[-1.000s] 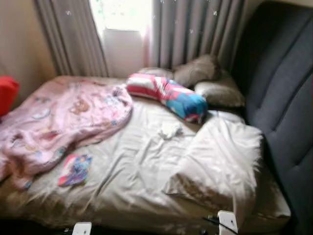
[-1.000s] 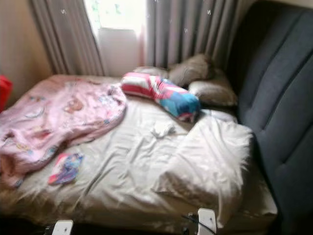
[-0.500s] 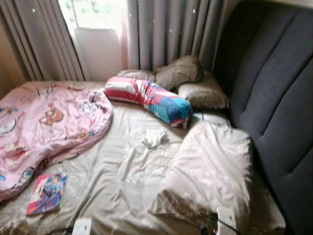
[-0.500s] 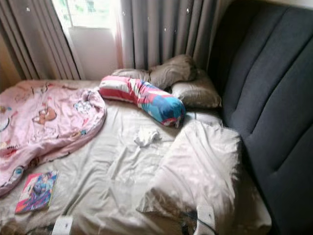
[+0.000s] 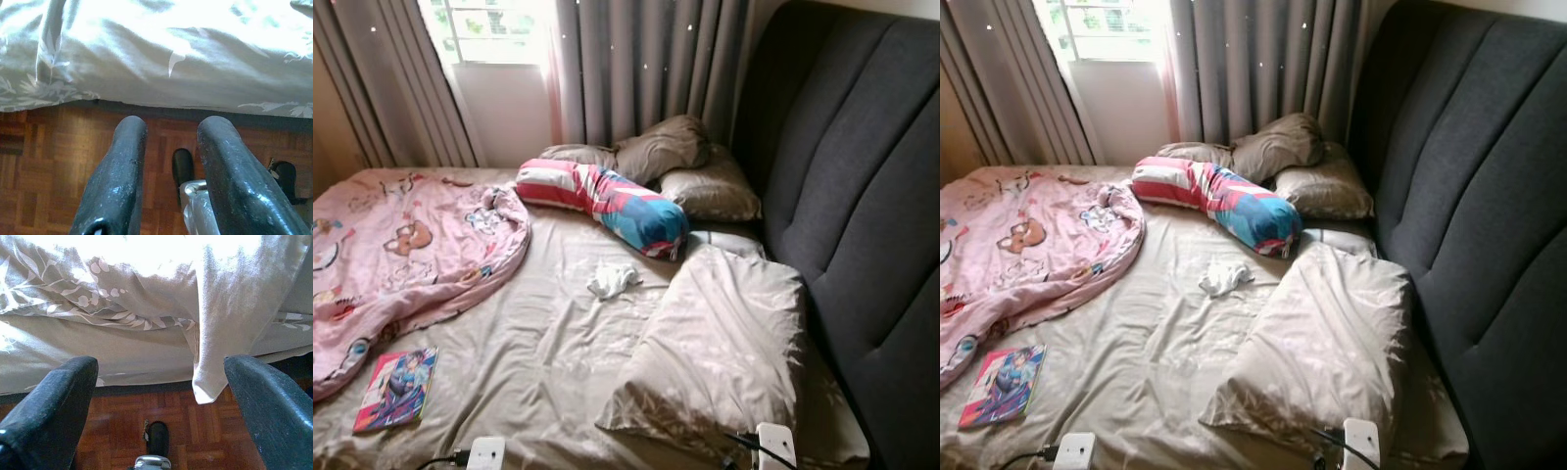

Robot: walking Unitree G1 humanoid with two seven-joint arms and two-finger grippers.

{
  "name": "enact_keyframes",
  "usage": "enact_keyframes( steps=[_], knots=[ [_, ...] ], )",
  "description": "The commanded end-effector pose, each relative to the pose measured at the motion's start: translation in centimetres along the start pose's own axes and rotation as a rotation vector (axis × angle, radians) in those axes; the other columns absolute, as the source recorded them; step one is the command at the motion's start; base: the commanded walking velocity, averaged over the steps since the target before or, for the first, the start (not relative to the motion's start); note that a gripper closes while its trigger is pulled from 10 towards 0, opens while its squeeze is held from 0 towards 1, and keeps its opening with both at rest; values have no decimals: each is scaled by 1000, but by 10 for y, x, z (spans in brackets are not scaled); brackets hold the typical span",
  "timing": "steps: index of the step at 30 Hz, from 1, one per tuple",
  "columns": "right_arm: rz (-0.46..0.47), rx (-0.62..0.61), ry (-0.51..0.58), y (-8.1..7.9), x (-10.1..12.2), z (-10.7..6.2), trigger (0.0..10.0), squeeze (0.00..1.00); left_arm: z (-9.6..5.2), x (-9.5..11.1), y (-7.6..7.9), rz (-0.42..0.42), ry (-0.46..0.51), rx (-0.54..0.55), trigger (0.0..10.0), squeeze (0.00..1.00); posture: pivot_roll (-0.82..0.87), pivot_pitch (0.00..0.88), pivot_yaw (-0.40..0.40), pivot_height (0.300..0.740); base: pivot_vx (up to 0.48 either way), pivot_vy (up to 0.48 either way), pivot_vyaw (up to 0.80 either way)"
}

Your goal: Clean up the room

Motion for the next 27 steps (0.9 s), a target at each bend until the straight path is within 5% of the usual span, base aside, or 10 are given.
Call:
enact_keyframes(
  steps=[1, 15, 27],
  knots=[
    [20, -3, 0, 1, 1, 0, 10000, 0, -1, -4, -5, 17, -16, 11, 10000, 0, 5, 0, -32, 740, 0, 0, -781],
    [15, -4, 6, 1, 2, 0, 10000, 0, -1, -4, -5, 23, -18, 11, 10000, 0, 4, 0, -34, 740, 0, 0, -167],
    [15, -3, 9, 1, 2, 0, 10000, 0, -1, -3, -5, 28, -16, 10, 10000, 0, 3, 0, -33, 740, 0, -363, 0]
  ],
)
Point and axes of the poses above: a point about 5 cm out from each wrist's last joint towards the gripper, its own z axis pointing out of the wrist towards the gripper, its own x axis along the axis of the wrist's last joint, y = z × x, the point moved 3 cm from there along z, pointing out of the wrist towards the gripper, and after that the axes turned 15 degrees about -z, right-handed, at the moved point
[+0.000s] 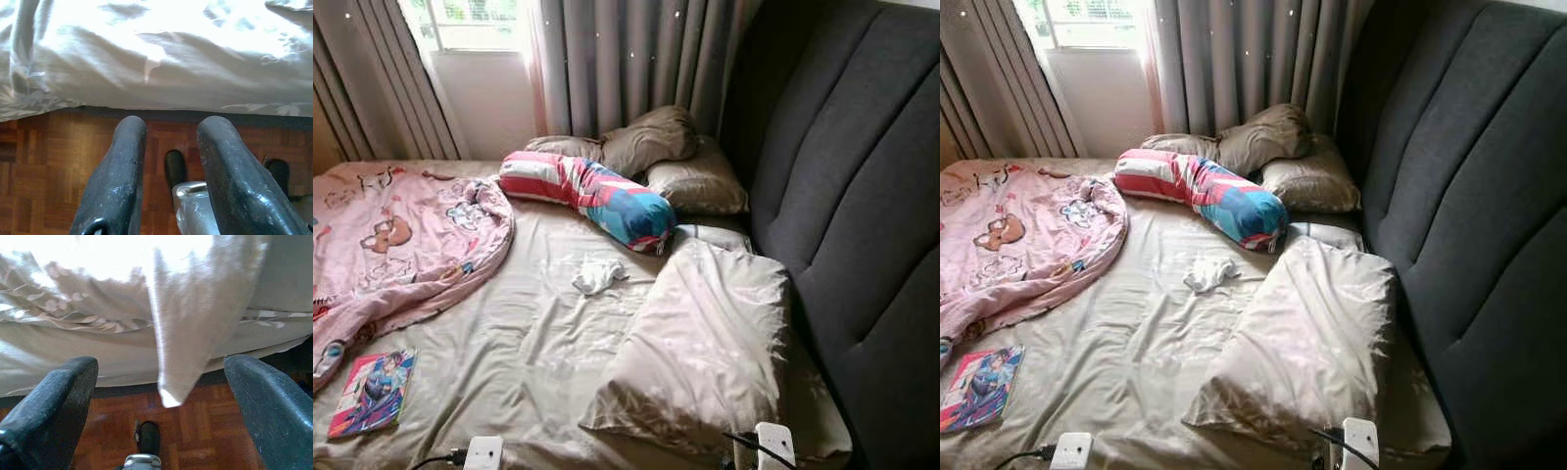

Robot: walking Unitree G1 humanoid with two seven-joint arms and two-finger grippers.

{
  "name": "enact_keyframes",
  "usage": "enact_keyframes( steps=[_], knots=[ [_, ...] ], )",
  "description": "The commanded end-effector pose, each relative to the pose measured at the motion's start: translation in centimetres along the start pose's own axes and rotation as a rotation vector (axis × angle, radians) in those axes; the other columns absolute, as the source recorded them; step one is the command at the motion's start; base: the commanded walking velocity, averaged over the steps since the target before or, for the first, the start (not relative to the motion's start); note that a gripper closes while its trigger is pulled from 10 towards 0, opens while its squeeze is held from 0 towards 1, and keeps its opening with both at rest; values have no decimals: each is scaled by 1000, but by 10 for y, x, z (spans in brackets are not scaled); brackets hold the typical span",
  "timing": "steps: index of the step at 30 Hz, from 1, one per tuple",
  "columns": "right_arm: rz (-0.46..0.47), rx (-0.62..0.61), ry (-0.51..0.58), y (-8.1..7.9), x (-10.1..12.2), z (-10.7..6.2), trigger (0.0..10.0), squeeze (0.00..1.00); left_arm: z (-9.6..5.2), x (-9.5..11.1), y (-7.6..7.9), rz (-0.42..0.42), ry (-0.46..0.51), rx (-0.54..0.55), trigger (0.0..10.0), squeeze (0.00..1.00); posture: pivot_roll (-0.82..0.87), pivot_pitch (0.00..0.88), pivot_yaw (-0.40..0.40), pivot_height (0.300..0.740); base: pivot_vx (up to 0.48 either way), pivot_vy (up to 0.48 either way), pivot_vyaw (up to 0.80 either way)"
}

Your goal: Clean up the room

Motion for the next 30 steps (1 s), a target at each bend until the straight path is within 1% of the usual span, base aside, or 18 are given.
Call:
enact_keyframes(
  steps=[1, 4, 8, 14, 16, 19, 22, 24, 25, 26, 27, 29, 30],
  knots=[
    [12, -7, 7, 1, 2, 0, 10000, 0, -1, -5, -3, 21, -20, 7, 10000, 0, 4, 0, -34, 740, 0, -300, 0],
    [12, -7, 9, 1, 2, 0, 10000, 0, -1, -5, -3, 23, -19, 6, 10000, 0, 4, 0, -34, 740, 0, -274, 0],
    [10, -7, 9, 1, 2, 0, 10000, 0, -1, -6, -3, 9, -25, 7, 10000, 0, 3, 0, -35, 740, 0, 0, 0],
    [9, -8, 11, 2, 2, 0, 10000, 0, -1, -5, -3, 19, -21, 7, 10000, 0, 3, 0, -36, 740, 0, 0, 0],
    [8, -9, 14, 2, 3, 0, 10000, 0, -1, -3, -3, 37, -9, 5, 10000, 0, 3, 0, -36, 740, 0, 0, 0],
    [12, -14, 23, 2, 4, 0, 10000, 0, -1, -1, -2, 44, 8, 4, 10000, 0, -1, 0, -38, 740, 0, 0, 0],
    [5, -33, 52, 4, 7, 0, 10000, 0, -1, 3, -1, 39, 51, -1, 10000, 0, -2, 0, -39, 740, 0, 0, 0],
    [19, -53, 96, 6, 12, -1, 10000, 0, -2, 9, 0, 28, 109, -9, 10000, 0, -12, 0, -40, 740, 0, 0, 0],
    [19, -53, 96, 6, 12, -1, 10000, 0, -2, 9, 0, 28, 109, -9, 10000, 0, -12, 0, -40, 740, 0, 0, 0],
    [34, -64, 128, 8, 15, -2, 10000, 0, -3, 14, 1, 17, 154, -16, 10000, 0, -14, 0, -42, 740, 0, 0, 0],
    [34, -64, 128, 8, 15, -2, 10000, 0, -3, 14, 1, 17, 154, -16, 10000, 0, -14, 0, -42, 740, 0, 0, 0],
    [39, -68, 162, 9, 19, -2, 10000, 0, -5, 67, 24, 7, 372, -81, 10000, 0, -17, 0, -51, 740, 0, 0, 0],
    [35, -72, 193, 10, 22, -3, 10000, 0, -12, 99, 37, -8, 499, -125, 10000, 0, -17, 0, -52, 740, 0, 0, 0]
  ],
)
Point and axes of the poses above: a point about 5 cm out from each wrist's last joint towards the gripper, its own z axis pointing out of the wrist towards the gripper, its own x axis along the axis of the wrist's last joint, y = z × x, the point moved 3 cm from there along z, pointing out of the wrist towards the gripper, and after that the axes turned 15 degrees about -z, right-handed, at the moved point
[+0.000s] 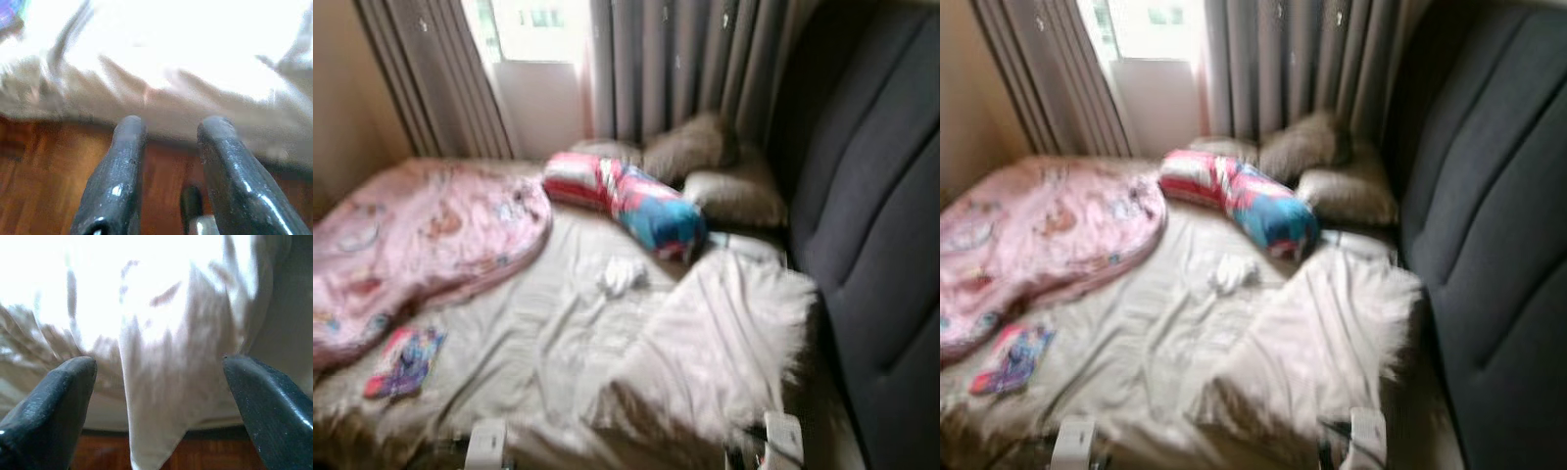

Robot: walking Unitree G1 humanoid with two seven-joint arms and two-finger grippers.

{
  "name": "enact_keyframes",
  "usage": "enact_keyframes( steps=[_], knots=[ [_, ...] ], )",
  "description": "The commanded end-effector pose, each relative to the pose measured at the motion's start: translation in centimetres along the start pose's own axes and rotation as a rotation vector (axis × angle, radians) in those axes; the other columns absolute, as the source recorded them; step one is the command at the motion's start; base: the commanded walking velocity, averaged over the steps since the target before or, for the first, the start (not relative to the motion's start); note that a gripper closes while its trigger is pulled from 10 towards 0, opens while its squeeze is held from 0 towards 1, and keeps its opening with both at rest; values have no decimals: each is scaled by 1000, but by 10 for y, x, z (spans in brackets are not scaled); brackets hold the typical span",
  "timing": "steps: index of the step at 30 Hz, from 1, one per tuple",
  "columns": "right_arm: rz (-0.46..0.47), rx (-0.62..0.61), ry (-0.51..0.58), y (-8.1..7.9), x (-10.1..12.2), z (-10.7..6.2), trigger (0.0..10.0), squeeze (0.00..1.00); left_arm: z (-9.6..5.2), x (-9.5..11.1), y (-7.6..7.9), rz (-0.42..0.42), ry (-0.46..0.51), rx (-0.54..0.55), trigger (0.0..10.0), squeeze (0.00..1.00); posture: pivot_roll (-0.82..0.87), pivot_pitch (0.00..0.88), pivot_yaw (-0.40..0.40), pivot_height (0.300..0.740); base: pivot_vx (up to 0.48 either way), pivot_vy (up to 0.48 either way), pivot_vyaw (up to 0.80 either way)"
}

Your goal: Clean up the room

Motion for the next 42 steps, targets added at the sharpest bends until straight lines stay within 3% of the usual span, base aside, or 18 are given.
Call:
enact_keyframes(
  steps=[1, 7, 9, 10, 15, 18, 24, 27, 32, 36, 39, 42],
  knots=[
    [11, -7, 38, 0, 5, 0, 10000, 0, 8, 42, 13, -6, 165, -42, 10000, 0, -17, 0, -52, 740, 0, 0, 0],
    [-2, -23, 111, 3, 12, -1, 10000, 0, 9, 58, 23, -22, 241, -92, 10000, 0, -21, 0, -61, 740, 0, 0, 0],
    [-13, -56, 334, 12, 82, 6, 10000, 0, 8, 62, 28, -31, 272, -109, 10000, 0, -27, 0, -63, 740, 0, 0, 0],
    [-12, -67, 403, 15, 103, 5, 10000, 0, 8, 65, 30, -34, 284, -115, 10000, 0, -28, 0, -63, 740, 0, 0, 0],
    [-41, -100, 613, 16, 144, -6, 10000, 0, 4, 68, 41, -40, 339, -153, 10000, 0, -32, 0, -63, 740, 0, 0, 0],
    [-60, -102, 661, 15, 152, -9, 10000, 0, 1, 69, 42, -37, 366, -154, 10000, 0, -24, 0, -70, 740, 0, 0, 0],
    [-52, -127, 709, 21, 157, -14, 10000, 0, -2, 91, 36, -32, 471, -154, 10000, 0, -37, 0, -73, 740, 0, 0, 0],
    [-72, -127, 712, 21, 155, -15, 10000, 0, -3, 110, 43, -27, 538, -187, 10000, 0, -40, 0, -75, 740, 0, 0, 0],
    [-72, -119, 651, 21, 137, -12, 10000, 0, -5, 119, 53, 6, 570, -228, 10000, 0, -46, 0, -72, 740, 0, 0, 0],
    [-56, -130, 529, 23, 108, -7, 10000, 0, 1, 104, 55, 11, 478, -243, 10000, 0, -39, 0, -73, 740, 0, 0, 0],
    [-36, -144, 347, 26, 67, -2, 10000, 0, 9, 75, 33, -1, 320, -136, 10000, 0, -39, 0, -73, 740, 0, 0, 0],
    [-15, -137, 243, 25, 43, -1, 10000, 0, 10, 55, 17, 12, 206, -91, 10000, 0, -42, 0, -61, 740, 0, 0, 0]
  ],
)
Point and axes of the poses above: a point about 5 cm out from each wrist's last joint towards the gripper, its own z axis pointing out of the wrist towards the gripper, its own x axis along the axis of the wrist's last joint, y = z × x, the point moved 3 cm from there along z, pointing out of the wrist towards the gripper, and after that the axes turned 15 degrees about -z, right-handed, at the moved point
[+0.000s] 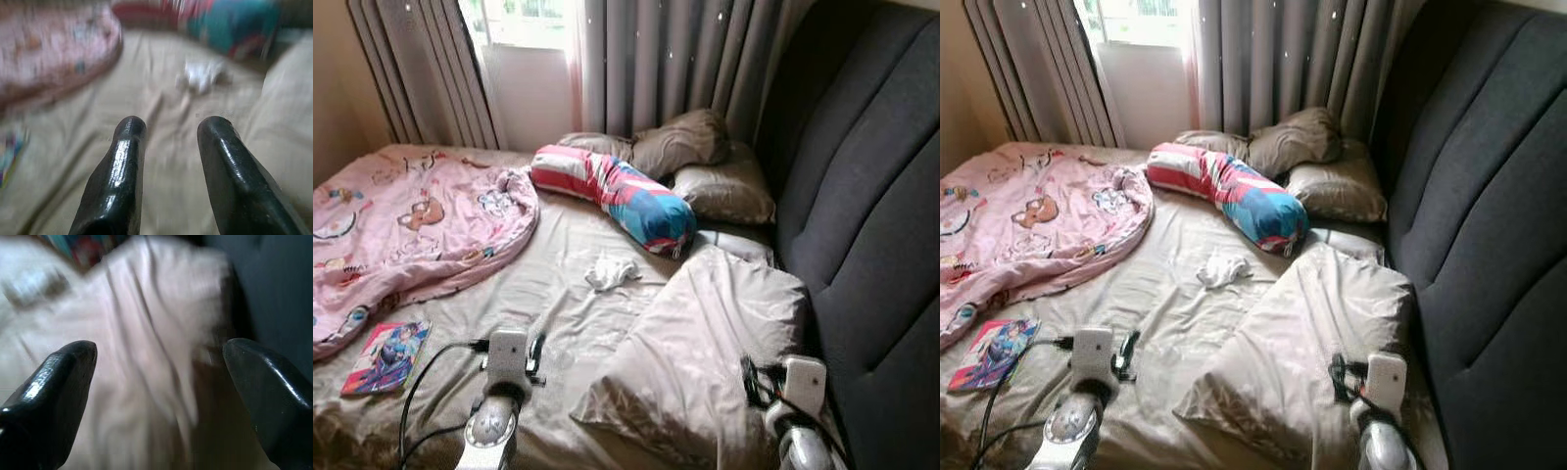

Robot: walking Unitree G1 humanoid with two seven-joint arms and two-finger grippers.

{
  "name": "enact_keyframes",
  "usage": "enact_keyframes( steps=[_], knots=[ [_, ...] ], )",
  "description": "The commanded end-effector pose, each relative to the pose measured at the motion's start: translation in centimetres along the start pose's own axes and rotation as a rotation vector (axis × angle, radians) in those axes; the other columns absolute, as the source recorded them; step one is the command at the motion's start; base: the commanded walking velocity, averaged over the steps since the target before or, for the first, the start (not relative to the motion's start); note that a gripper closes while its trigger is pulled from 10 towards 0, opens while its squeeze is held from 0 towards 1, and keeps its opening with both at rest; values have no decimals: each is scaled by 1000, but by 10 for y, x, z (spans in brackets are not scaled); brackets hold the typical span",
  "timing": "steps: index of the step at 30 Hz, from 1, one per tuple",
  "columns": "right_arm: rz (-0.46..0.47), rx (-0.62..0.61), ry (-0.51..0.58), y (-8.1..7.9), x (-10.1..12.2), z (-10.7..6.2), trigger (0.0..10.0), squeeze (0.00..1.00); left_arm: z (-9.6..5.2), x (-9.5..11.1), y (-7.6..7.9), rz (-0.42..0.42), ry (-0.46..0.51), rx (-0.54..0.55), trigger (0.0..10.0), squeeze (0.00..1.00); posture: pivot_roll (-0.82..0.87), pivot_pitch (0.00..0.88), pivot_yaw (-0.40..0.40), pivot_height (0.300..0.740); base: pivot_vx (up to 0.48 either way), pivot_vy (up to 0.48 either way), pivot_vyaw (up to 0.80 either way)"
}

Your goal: Clean up the room

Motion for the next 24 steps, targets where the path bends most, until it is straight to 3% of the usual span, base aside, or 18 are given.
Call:
enact_keyframes(
  steps=[1, 3, 4, 9, 15, 18, 24],
  knots=[
    [15, -6, -78, 1, -15, -4, 10000, 0, -6, -16, -14, 9, -89, 43, 10000, 0, -42, 0, -61, 740, 0, 0, 0],
    [22, 3, -178, 1, -37, -13, 10000, 0, -15, -37, -21, 4, -197, 68, 10000, 0, -35, 0, -60, 740, 0, 0, 0],
    [22, 3, -178, 1, -37, -13, 10000, 0, -15, -37, -21, 4, -197, 68, 10000, 0, -35, 0, -60, 740, 0, 0, 0],
    [-23, 24, -362, 1, -78, -35, 10000, 0, -37, -72, -36, -21, -356, 148, 10000, 0, -35, 0, -59, 740, 0, 0, 0],
    [44, 69, -391, -3, -83, -38, 10000, 0, -46, -86, -36, -16, -432, 141, 10000, 0, -30, 0, -64, 740, 0, 0, 0],
    [27, 110, -398, -7, -82, -37, 10000, 0, -49, -90, -36, -37, -441, 146, 10000, 0, -38, 0, -62, 740, 0, 0, 0],
    [71, 80, -432, -3, -84, -37, 10000, 0, -50, -90, -35, -46, -440, 141, 10000, 0, -33, 0, -61, 740, 0, 0, -107]
  ],
)
Point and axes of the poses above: a point about 5 cm out from each wrist's last joint towards the gripper, its own z axis pointing out of the wrist towards the gripper, its own x axis along the axis of the wrist's last joint, y = z × x, the point moved 3 cm from there along z, pointing out of the wrist towards the gripper, and after that the axes turned 15 degrees about -z, right-handed, at the moved point
